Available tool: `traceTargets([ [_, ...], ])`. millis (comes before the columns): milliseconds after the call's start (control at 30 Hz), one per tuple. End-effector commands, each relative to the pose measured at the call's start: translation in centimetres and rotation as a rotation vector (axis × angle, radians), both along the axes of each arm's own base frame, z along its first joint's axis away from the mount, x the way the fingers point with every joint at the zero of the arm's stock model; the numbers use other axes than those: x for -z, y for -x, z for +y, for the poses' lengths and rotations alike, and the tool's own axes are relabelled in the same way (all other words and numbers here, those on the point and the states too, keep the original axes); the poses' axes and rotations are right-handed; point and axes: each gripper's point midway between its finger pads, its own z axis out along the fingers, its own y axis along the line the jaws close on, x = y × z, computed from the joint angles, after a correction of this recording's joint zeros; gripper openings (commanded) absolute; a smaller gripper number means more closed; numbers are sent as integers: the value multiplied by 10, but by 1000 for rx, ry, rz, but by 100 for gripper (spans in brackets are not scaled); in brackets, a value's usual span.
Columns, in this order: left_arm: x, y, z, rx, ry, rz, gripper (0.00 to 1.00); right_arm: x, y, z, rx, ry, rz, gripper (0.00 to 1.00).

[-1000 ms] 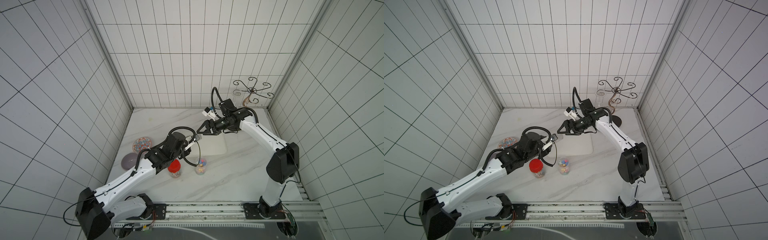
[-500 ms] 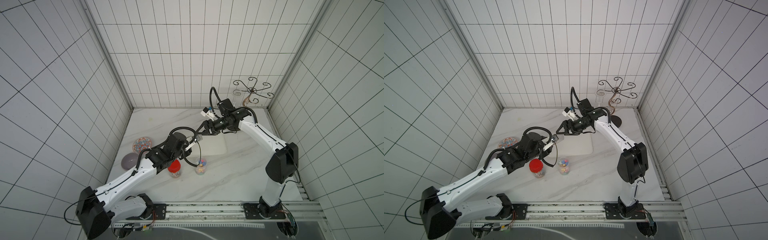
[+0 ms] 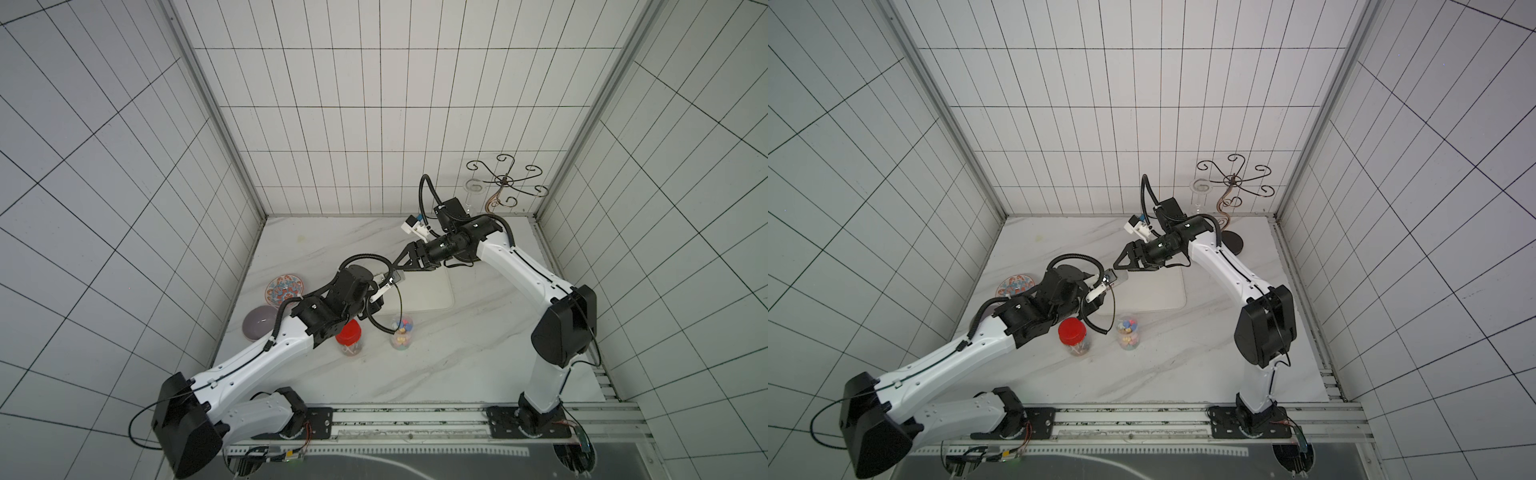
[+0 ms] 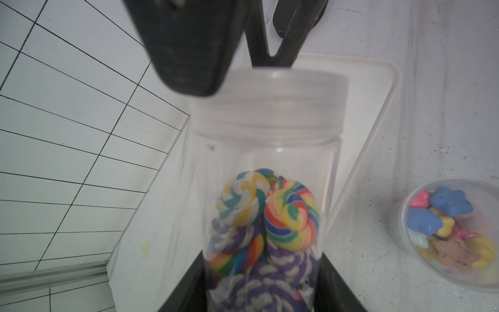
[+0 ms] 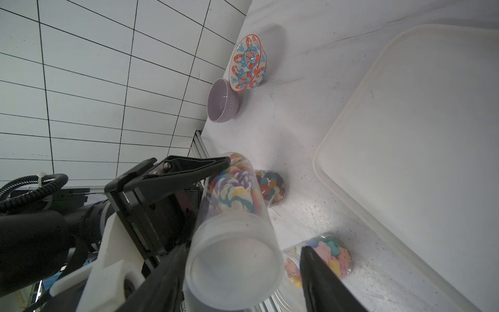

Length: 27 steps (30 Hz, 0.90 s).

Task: Pour the candies out of the jar
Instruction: Unscrew the lid from the jar.

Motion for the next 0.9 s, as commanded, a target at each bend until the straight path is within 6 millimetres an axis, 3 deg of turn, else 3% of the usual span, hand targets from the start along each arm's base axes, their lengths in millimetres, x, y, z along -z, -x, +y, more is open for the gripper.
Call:
traceTargets([
  [0, -21, -6, -5, -12, 50, -47, 46, -18, 3, 2, -17, -16, -43, 70],
  [200, -23, -6, -5, -13, 51, -52, 46, -14, 4, 2, -18, -8, -39, 71],
  [400, -22, -6, -4, -14, 51, -50, 46, -16, 5, 3, -21, -13, -40, 63],
  [533, -22, -5, -4, -16, 52, -52, 46, -15, 8, 4, -28, -17, -30, 69],
  [867, -29, -4, -4, -15, 73, -62, 46, -11, 7, 5, -31, -21, -18, 71],
])
